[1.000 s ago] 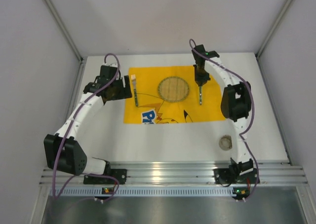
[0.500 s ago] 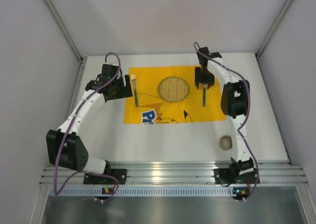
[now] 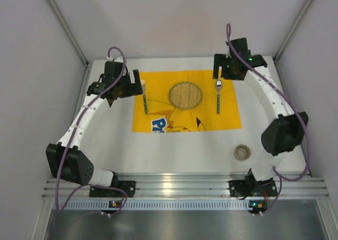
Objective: Set the dinner table for one person
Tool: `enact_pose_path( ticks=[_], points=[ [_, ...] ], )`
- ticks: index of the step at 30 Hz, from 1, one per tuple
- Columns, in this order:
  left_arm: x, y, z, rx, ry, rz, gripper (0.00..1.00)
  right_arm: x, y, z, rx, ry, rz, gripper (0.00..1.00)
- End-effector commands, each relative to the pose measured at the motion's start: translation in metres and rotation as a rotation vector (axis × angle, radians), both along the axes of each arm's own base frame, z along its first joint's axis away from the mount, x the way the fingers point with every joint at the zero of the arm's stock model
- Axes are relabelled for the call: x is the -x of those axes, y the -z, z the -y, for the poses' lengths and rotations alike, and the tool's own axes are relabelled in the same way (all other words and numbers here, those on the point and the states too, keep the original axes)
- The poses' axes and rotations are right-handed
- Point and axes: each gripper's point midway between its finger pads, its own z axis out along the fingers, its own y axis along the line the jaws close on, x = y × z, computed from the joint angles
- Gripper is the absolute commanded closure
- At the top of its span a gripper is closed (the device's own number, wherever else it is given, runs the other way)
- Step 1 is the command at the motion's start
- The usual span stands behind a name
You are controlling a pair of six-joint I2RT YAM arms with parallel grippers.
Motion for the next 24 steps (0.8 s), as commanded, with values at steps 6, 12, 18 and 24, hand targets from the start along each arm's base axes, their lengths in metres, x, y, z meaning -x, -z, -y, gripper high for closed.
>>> enact_pose_path(
  ticks=[6,12,18,24],
  points=[
    [0.013,-0.094,-0.032,-0.056,-0.080,0.722,0.01,0.043,-0.070,0.017,-0.031,0.018,0.268,0.18],
    [0.014,0.001,-0.050,-0.142,-0.161,0.500,0.01,0.078,-0.135,0.013,-0.156,-0.038,0.577,0.01],
    [0.000,0.050,-0.042,-0.117,-0.193,0.311,0.01,0.127,-0.107,0.024,-0.137,-0.137,0.823,0.00],
    [-0.001,0.033,-0.028,-0.096,-0.075,0.465,0.01,0.149,-0.096,0.031,-0.118,-0.145,0.786,0.00]
  ],
)
